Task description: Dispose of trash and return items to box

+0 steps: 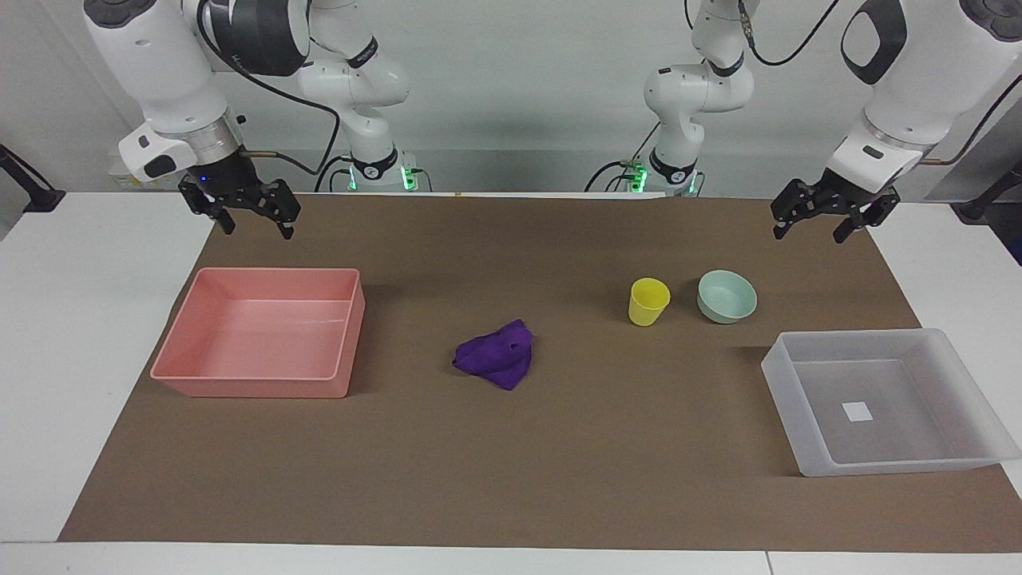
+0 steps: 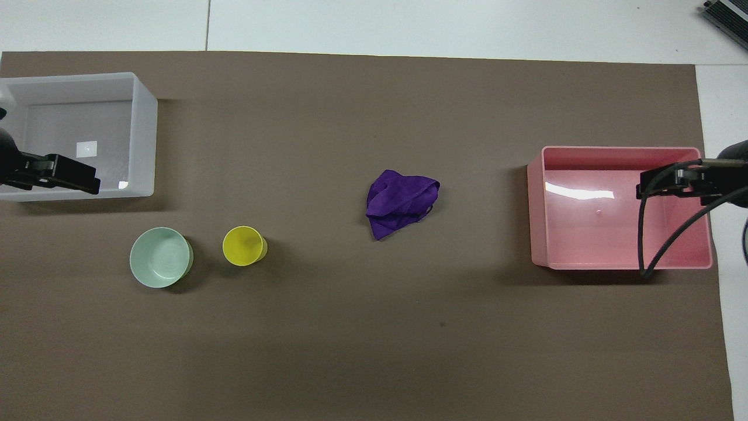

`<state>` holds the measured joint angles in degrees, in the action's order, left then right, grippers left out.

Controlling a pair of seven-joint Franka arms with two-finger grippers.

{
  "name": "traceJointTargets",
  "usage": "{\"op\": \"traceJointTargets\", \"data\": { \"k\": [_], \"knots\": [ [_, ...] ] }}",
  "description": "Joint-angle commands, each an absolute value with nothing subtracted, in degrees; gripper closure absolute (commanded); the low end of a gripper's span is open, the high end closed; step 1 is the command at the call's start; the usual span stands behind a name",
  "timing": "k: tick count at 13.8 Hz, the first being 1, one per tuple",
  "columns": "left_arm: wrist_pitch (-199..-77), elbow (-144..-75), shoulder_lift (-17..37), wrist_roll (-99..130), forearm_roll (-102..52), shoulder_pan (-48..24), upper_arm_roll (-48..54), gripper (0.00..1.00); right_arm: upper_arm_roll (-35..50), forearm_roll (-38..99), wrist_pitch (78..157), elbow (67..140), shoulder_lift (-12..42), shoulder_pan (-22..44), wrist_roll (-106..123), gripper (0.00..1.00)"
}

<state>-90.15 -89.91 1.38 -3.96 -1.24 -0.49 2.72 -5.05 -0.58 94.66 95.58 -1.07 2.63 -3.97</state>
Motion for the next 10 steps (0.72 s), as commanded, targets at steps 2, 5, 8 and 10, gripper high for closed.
{"op": "traceJointTargets", "data": {
  "k": [2, 5, 8, 10],
  "knots": [
    [-88.8, -89.0, 1.4, -3.6, -0.8, -0.9, 2.6, 0.00, -4.9, 1.0, 94.9, 96.1, -1.6, 1.9, -3.2, 0.00],
    [-88.7, -89.0, 1.6, -3.7, -0.9, -0.6, 2.6, 0.00, -5.0, 1.0, 95.1, 96.1, -1.6, 1.7, -3.2, 0.00],
    [-87.6, -89.2, 1.6, -3.5, -0.9, -0.4, 2.6, 0.00, -4.8, 1.0, 95.7, 96.3, -1.7, 3.0, -3.9, 0.00],
    [-86.6, -89.2, 1.4, -3.6, -0.9, -0.1, 2.6, 0.00, -4.7, 1.0, 96.9, 96.8, -1.8, 4.8, -4.0, 0.00]
  ]
}}
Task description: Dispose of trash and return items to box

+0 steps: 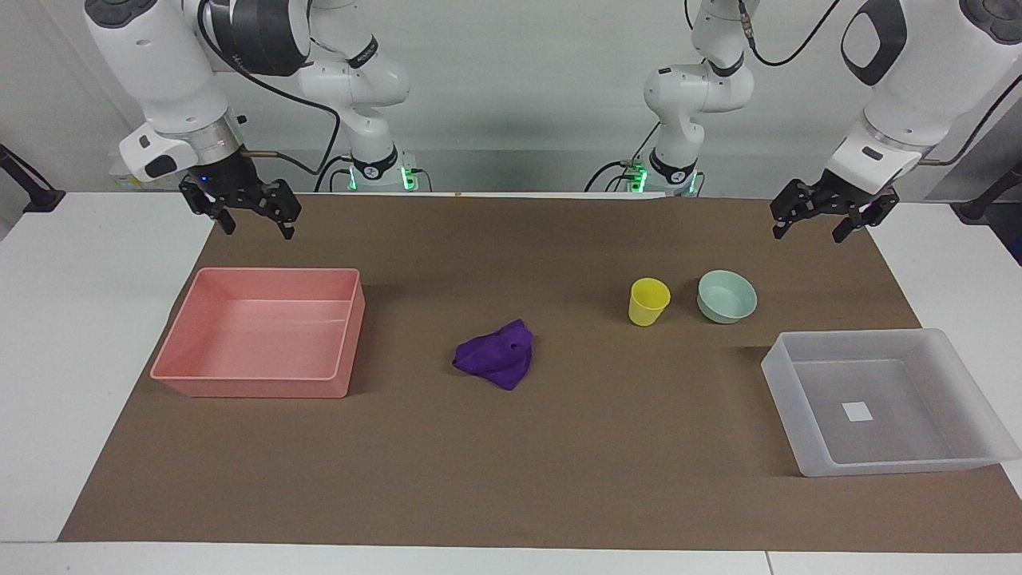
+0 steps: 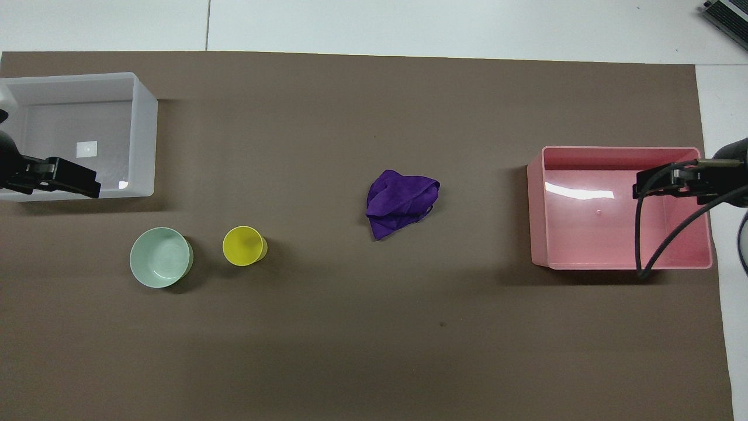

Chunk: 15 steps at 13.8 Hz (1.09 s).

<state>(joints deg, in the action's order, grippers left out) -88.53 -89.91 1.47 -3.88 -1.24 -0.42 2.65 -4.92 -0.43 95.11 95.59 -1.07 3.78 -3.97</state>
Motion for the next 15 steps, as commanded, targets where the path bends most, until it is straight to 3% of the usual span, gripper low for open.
{"op": "traceJointTargets", "data": {
  "k": [1, 7, 9, 15],
  "knots": [
    [-86.6, -89.3, 1.3, -3.6, -1.1, -0.1, 2.6, 0.00, -4.7, 1.0, 97.1, 97.3, -1.9, 4.9, -4.2, 0.00],
    [-84.7, -93.9, 1.1, -4.4, -1.8, 5.3, 2.4, 0.00, -4.7, 1.0, 99.0, 101.2, -4.0, 6.4, -4.8, 0.00],
    [-85.1, -95.5, 1.1, -4.4, -1.8, 5.8, 2.4, 0.00, -4.6, 1.1, 103.0, 103.7, -4.7, 6.5, -5.0, 0.00],
    [-94.8, -112.2, 0.4, -4.6, -3.3, 5.8, 2.4, 0.00, -4.5, 1.0, 113.2, 108.3, -3.1, 14.3, -12.8, 0.00]
  ]
}}
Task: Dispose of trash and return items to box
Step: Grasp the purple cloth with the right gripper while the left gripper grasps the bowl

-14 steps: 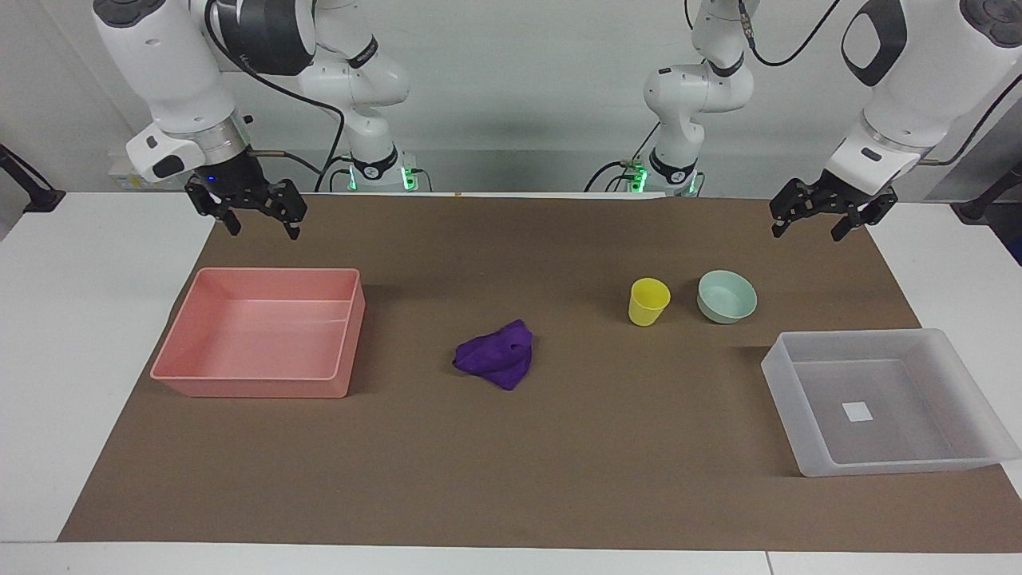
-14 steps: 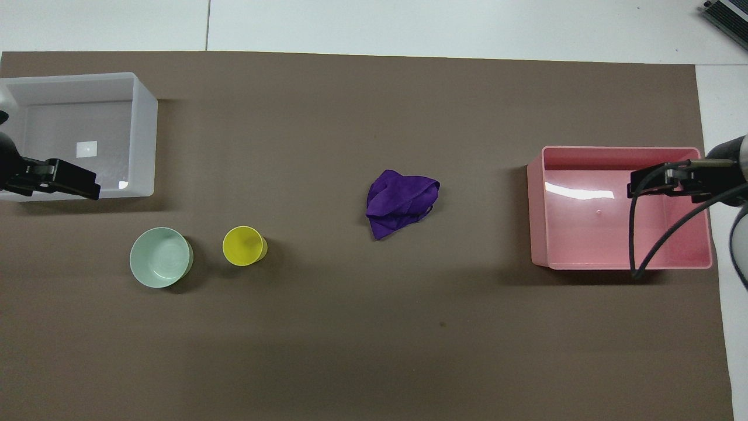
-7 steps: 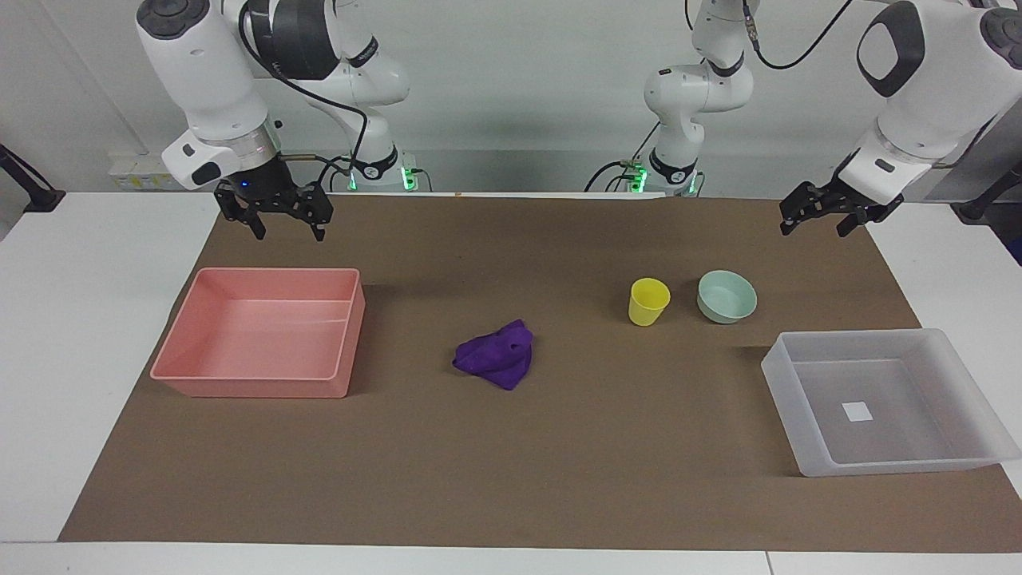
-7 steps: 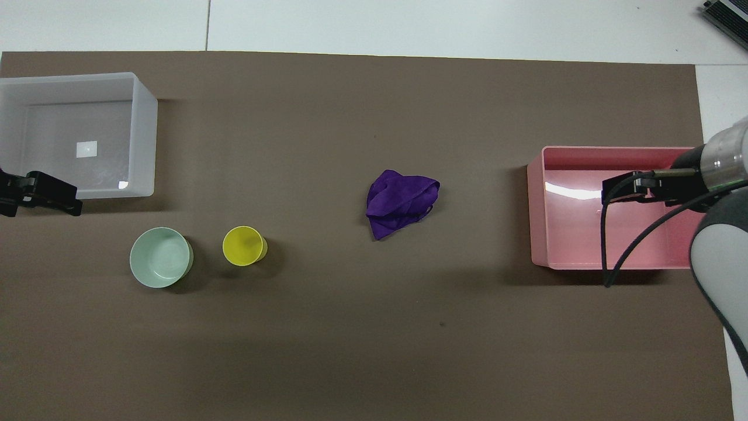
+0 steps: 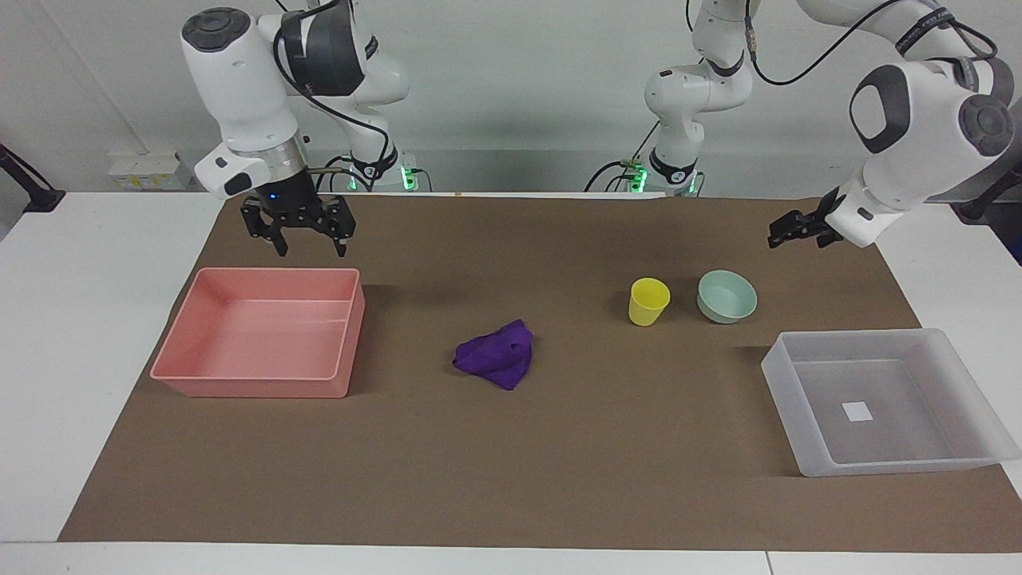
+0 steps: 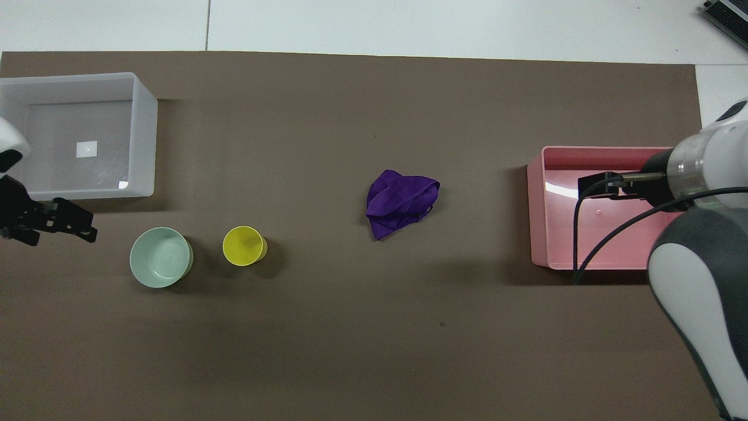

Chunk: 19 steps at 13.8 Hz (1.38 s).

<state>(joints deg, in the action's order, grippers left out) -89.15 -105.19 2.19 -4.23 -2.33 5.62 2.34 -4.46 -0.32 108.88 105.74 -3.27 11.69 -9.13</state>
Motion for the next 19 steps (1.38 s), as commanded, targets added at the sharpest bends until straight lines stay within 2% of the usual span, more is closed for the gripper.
{"op": "traceJointTargets", "data": {
  "k": [1, 4, 7, 8, 10, 11, 12, 14, 19],
  "knots": [
    [-99.5, -115.5, 0.4, -4.6, -3.3, 5.7, 2.4, 0.00, -4.5, 1.0, 116.1, 108.5, -1.5, 15.8, -14.3, 0.00],
    [-111.8, -125.1, 0.5, -4.6, -3.3, 5.4, 2.4, 0.00, -4.4, 1.1, 127.5, 107.9, 5.8, 21.6, -20.7, 0.00],
    [-119.8, -130.8, 1.8, -4.6, -3.3, 4.9, 2.4, 0.01, -4.2, 1.2, 135.7, 107.1, 11.4, 25.7, -22.9, 0.00],
    [-121.2, -131.6, 2.2, -4.6, -3.3, 4.9, 2.4, 0.24, -4.1, 1.3, 138.0, 106.4, 13.8, 27.3, -23.6, 0.00],
    [-121.5, -131.4, 3.9, -4.5, -3.3, 5.0, 2.4, 0.59, -4.0, 1.3, 141.9, 106.4, 16.9, 29.6, -25.9, 0.00],
    [-121.6, -131.0, 5.0, -4.5, -3.3, 5.1, 2.4, 0.82, -4.0, 1.2, 142.6, 106.3, 18.0, 30.6, -26.1, 0.00],
    [-121.6, -130.6, 5.7, -4.1, -3.3, 5.1, 2.4, 1.00, -4.0, 1.2, 144.9, 106.3, 19.4, 31.4, -26.3, 0.00],
    [-119.3, -128.7, 5.5, -3.9, -3.3, 5.4, 2.4, 1.00, -4.1, 1.0, 148.4, 106.2, 22.1, 32.6, -27.1, 0.00],
    [-105.1, -115.8, 6.6, -3.9, -3.4, 6.1, 2.3, 1.00, -4.1, -0.2, 152.0, 108.4, 24.5, 33.7, -27.0, 0.00]
  ]
}}
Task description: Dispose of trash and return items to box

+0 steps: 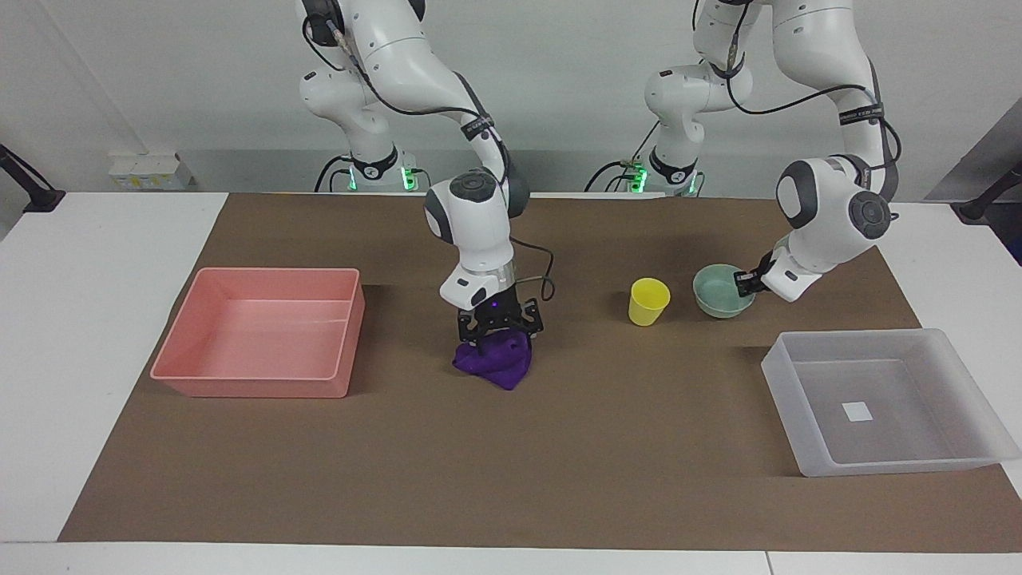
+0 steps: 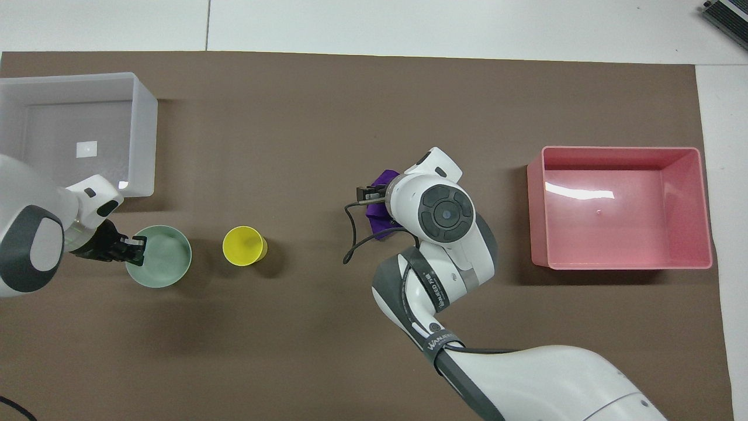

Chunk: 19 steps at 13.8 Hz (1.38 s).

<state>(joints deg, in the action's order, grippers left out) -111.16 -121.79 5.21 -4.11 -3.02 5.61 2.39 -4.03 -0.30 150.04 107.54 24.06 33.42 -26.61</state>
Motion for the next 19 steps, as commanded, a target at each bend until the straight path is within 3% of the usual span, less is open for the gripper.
{"op": "traceJointTargets", "data": {
  "k": [1, 2, 3, 4, 5, 8, 11, 14, 17, 19],
  "knots": [
    [-102.2, -112.6, 7.3, -3.9, -3.5, 6.2, 2.3, 1.00, -4.1, -0.2, 152.1, 108.7, 24.8, 33.7, -26.8, 0.00],
    [-99.7, -109.5, 7.9, -4.0, -3.8, 7.1, 2.3, 1.00, -4.1, -0.2, 152.2, 109.1, 25.0, 33.7, -26.5, 0.07],
    [-97.4, -105.6, 8.4, -4.3, -3.8, 7.7, 2.3, 1.00, -4.1, -0.2, 152.2, 109.0, 25.0, 32.8, -26.2, 0.38],
    [-95.3, -102.0, 8.9, -4.5, -3.8, 8.5, 2.3, 1.00, -4.1, -0.2, 152.1, 109.0, 25.0, 32.8, -25.9, 0.75],
    [-94.8, -98.0, 9.6, -4.5, -3.8, 9.9, 2.3, 1.00, -4.1, -0.2, 151.2, 108.8, 25.0, 32.9, -26.1, 1.00],
    [-96.5, -87.6, 16.2, -4.0, -4.0, 13.8, 2.3, 1.00, -4.3, -0.1, 148.7, 108.0, 24.1, 33.1, -26.6, 1.00],
    [-106.0, -78.1, 25.6, -1.6, -4.0, 15.6, 2.3, 1.00, -5.0, 0.1, 140.5, 105.6, 20.3, 32.9, -26.8, 1.00],
    [-120.1, -77.9, 31.1, 4.5, -4.0, 15.6, 2.3, 1.00, -6.8, 0.1, 134.1, 103.7, 16.4, 32.9, -30.5, 1.00],
    [-121.8, -78.5, 34.6, 4.3, -3.8, 15.8, 2.3, 1.00, -10.1, 0.0, 128.4, 102.1, 10.5, 32.5, -32.4, 1.00],
    [-121.7, -79.4, 35.5, 3.7, -3.5, 17.0, 2.3, 1.00, -10.8, -0.3, 120.4, 98.4, 7.1, 30.5, -32.4, 1.00]
  ]
}}
